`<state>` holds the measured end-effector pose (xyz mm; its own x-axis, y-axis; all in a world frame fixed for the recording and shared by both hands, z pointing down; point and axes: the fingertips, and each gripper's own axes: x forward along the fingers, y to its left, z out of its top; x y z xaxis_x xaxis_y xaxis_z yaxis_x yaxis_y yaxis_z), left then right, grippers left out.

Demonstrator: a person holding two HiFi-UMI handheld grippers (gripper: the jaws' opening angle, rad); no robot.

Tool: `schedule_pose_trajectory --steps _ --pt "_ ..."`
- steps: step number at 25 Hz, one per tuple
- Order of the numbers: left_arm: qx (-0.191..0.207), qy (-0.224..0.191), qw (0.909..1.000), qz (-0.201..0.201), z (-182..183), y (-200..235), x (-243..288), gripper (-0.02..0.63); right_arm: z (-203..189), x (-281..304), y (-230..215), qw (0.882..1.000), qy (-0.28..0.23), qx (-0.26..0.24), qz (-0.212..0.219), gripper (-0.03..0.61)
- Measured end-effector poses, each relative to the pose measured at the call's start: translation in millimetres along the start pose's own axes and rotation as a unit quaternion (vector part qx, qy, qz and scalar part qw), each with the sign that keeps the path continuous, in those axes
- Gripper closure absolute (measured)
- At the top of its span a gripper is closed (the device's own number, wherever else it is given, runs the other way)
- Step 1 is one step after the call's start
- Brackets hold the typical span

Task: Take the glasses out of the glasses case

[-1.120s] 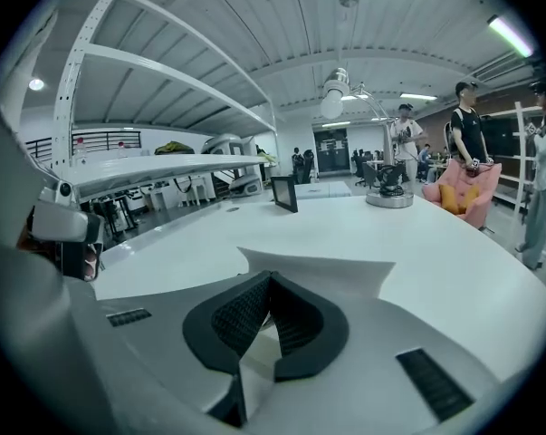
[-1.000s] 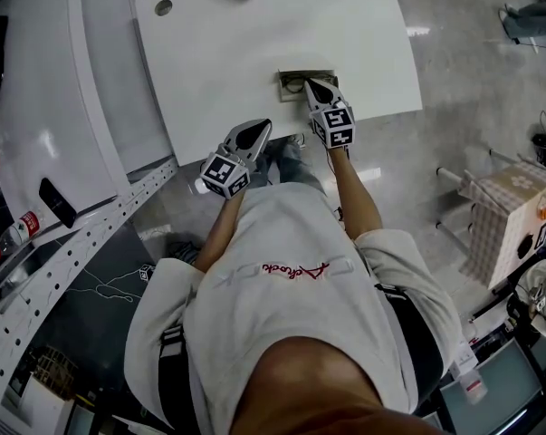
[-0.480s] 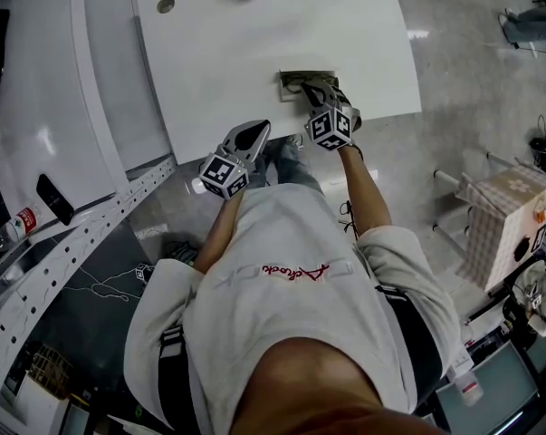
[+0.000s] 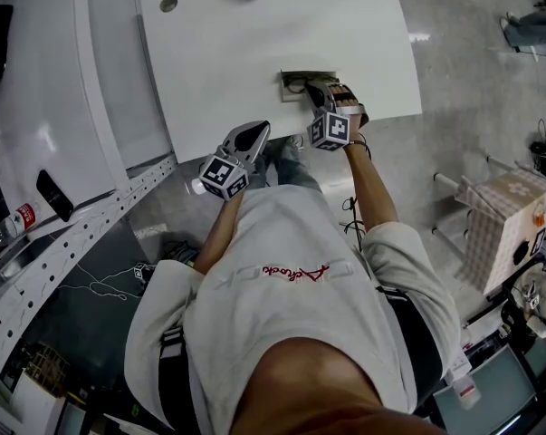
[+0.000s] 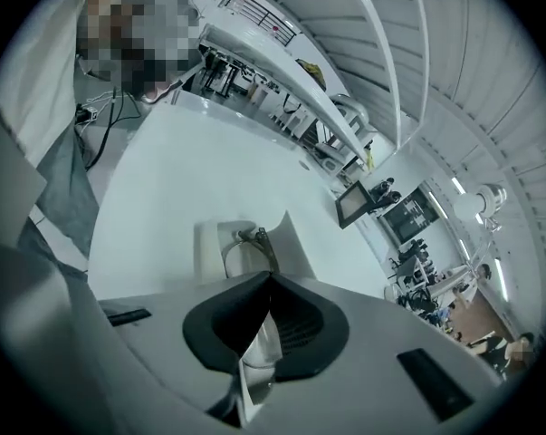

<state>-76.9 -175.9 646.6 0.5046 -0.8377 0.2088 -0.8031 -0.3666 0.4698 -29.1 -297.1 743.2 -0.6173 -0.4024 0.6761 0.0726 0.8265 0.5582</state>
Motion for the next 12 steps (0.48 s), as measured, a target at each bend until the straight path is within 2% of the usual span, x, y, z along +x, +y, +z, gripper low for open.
schedule_pose_trajectory --steps 1,2,3,4,12 --pt "0.000 0.000 1.0000 0.001 0 0 0 0.623 0 0 -2 1.000 0.000 -0.001 -0.007 0.580" --pt "-0.001 0.000 1.0000 0.001 -1 0 -1 0.623 0 0 -4 1.000 0.002 -0.002 -0.013 0.543" --pt "-0.001 0.000 1.0000 0.001 -1 0 -1 0.623 -2 2 -6 1.000 0.007 -0.003 -0.019 0.470" --pt "-0.001 -0.001 1.0000 0.000 -1 0 -1 0.623 -4 4 -7 1.000 0.013 -0.005 -0.024 0.442" --pt "0.001 0.001 1.0000 0.002 1 -2 -2 0.623 -11 13 -12 0.999 0.033 -0.019 -0.019 0.439"
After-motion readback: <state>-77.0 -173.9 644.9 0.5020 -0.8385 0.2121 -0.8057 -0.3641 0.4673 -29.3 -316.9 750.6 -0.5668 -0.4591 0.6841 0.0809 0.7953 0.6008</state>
